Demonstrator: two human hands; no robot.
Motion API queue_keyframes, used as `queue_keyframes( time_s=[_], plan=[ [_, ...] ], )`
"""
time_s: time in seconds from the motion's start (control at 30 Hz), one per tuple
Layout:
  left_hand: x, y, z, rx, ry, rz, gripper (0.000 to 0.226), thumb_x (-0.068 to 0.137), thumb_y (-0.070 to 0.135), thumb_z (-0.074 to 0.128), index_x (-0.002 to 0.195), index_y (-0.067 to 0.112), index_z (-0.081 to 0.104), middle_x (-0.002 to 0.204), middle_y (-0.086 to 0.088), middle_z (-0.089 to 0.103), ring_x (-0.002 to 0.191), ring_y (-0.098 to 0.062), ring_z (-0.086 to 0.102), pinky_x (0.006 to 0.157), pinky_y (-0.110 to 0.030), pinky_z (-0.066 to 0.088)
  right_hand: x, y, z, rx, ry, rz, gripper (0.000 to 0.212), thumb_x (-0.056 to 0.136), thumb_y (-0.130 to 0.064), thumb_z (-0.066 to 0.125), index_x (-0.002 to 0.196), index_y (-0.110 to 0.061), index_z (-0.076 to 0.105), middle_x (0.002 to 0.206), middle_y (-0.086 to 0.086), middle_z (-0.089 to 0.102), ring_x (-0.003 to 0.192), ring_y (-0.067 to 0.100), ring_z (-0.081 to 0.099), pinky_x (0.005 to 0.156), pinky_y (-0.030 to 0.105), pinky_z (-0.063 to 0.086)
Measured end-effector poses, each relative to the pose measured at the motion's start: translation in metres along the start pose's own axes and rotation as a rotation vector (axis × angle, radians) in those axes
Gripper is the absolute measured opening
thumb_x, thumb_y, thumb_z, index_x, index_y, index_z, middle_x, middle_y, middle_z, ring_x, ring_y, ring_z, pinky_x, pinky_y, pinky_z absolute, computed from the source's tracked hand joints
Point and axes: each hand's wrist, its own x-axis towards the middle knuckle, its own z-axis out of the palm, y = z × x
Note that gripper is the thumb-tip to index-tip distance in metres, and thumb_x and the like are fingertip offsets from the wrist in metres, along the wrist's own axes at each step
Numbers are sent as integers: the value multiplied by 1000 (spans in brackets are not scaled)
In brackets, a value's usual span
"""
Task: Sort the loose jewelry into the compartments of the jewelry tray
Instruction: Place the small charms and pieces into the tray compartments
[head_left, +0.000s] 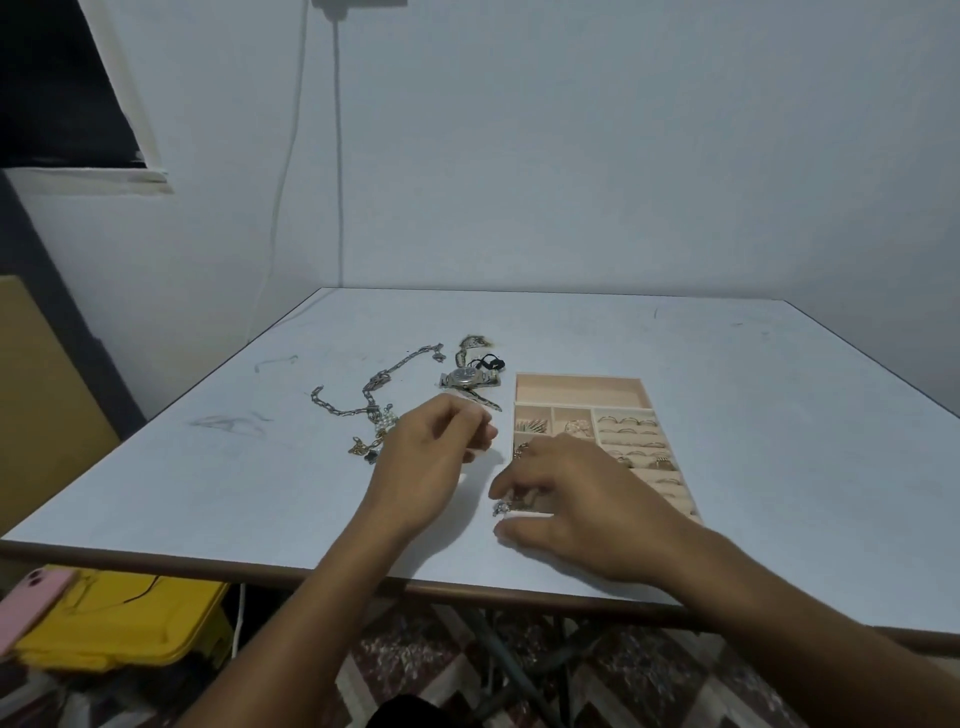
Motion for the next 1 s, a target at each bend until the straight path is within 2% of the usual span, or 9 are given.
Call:
queue_keyframes(
  time_s=[0.13, 0.3, 0.47, 0.63, 0.73, 0.83, 0.93, 1.0],
  plan=[
    [-12, -8, -11, 290, -37, 102, 14, 92, 22, 57, 84, 25, 68, 84, 16, 70, 83, 6, 62, 73, -9, 45, 1, 2, 3, 16, 12, -30, 15, 84, -37, 66, 95, -29, 73, 83, -15, 62, 82, 3, 52, 74, 25, 43],
    [-28, -15, -3, 493, -104, 227, 15, 90, 26, 55, 95, 28, 69, 94, 19, 67, 91, 7, 56, 81, -19, 45, 0, 6, -2, 160, 90, 46, 7, 83, -30, 70, 85, -30, 76, 72, -22, 63, 75, -1, 59, 67, 22, 48],
    [-38, -16, 10, 553, -150, 303, 31, 96, 35, 47, 123, 29, 60, 121, 16, 62, 110, 1, 52, 96, -23, 43, -5, 14, -6, 69, 66, 75, 11, 84, -25, 68, 88, -32, 76, 76, -17, 66, 75, 2, 58, 69, 28, 49],
    [-43, -18, 13, 617, -163, 338, 29, 97, 40, 38, 118, 29, 57, 109, 12, 62, 102, -4, 53, 89, -29, 46, -3, 18, -9, 52, 68, 119, 9, 84, -24, 68, 86, -30, 75, 78, -17, 66, 77, 3, 59, 73, 34, 52],
    [-46, -21, 9, 645, -163, 336, 33, 97, 42, 38, 121, 30, 55, 105, 13, 60, 99, -3, 51, 86, -28, 45, 14, 19, -14, 61, 89, 148, 11, 83, -22, 66, 86, -29, 75, 78, -18, 66, 76, 2, 60, 74, 31, 52],
    [-48, -23, -1, 685, -138, 337, 33, 95, 43, 41, 117, 26, 59, 111, 10, 63, 106, -5, 50, 91, -27, 44, 43, 19, -13, 65, 50, 143, 14, 85, -22, 64, 94, -28, 73, 85, -15, 66, 80, 4, 61, 78, 28, 51],
    [-46, -27, -17, 702, -104, 329, 34, 95, 41, 45, 123, 28, 60, 123, 16, 60, 118, -1, 44, 96, -16, 34, 72, 13, -2, 36, -31, 84, 17, 85, -22, 65, 100, -26, 72, 90, -15, 65, 83, 6, 57, 79, 26, 47],
    [-44, -29, -28, 712, -76, 313, 31, 95, 37, 49, 120, 27, 63, 120, 16, 62, 115, 0, 46, 93, -10, 31, 90, 5, 8, 11, -84, 33, 19, 86, -20, 65, 103, -23, 72, 94, -10, 67, 80, 5, 53, 77, 23, 43]
  ],
)
